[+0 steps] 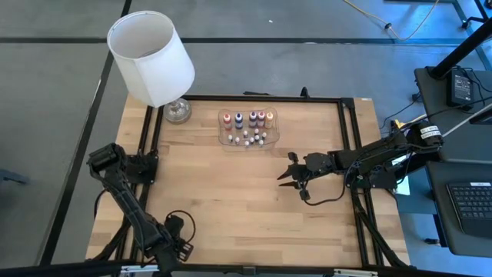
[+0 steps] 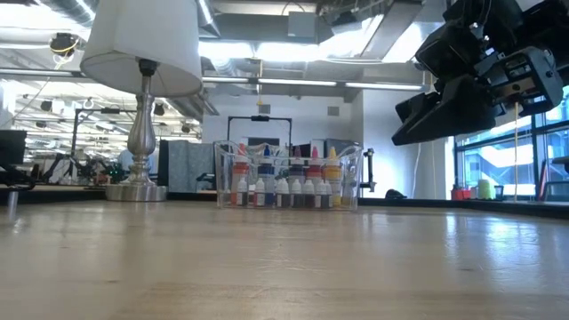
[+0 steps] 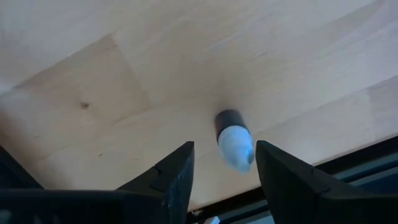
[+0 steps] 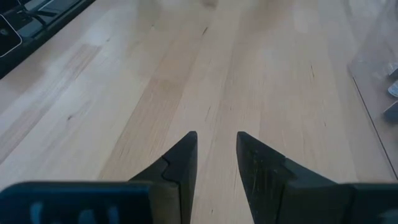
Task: Pick & Place food coloring
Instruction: Put the small purple food coloring bottle into the transparent bin
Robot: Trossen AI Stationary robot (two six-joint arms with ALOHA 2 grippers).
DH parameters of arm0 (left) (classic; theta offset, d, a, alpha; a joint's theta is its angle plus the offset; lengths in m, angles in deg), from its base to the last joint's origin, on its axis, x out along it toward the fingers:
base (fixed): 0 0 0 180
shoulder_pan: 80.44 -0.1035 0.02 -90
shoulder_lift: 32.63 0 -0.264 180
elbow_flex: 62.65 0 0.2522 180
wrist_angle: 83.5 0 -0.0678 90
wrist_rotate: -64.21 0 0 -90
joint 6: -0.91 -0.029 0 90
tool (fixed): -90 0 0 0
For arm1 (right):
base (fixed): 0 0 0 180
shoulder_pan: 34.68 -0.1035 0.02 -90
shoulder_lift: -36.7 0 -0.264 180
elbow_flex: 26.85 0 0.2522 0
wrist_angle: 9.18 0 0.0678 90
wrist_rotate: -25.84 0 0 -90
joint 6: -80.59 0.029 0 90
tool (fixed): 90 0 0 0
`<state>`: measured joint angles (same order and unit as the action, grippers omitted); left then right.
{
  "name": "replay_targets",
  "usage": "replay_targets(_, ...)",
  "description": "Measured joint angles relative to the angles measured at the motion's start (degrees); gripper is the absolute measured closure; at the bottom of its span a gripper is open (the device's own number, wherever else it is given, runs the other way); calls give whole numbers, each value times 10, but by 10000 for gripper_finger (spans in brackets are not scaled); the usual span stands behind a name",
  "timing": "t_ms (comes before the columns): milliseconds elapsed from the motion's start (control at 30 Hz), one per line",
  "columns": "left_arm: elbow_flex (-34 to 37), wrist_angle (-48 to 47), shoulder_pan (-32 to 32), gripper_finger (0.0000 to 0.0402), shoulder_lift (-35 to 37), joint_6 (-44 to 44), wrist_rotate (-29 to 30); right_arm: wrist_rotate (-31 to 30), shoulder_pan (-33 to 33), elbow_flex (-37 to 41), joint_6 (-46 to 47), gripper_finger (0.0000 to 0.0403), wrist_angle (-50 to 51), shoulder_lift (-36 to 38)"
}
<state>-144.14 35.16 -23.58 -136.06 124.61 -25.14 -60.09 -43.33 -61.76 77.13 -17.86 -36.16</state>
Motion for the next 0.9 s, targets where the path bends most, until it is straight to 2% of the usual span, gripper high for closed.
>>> replay_targets(200, 0, 0, 0, 265, 0, 0, 26, 0, 0, 0, 0, 288, 0, 0)
replay_targets(500, 0, -1, 0, 303, 0, 0, 11, 0, 0, 0, 0, 288, 0, 0)
replay_targets(900, 0, 0, 0, 314, 0, 1, 12, 0, 0, 0, 0, 288, 0, 0)
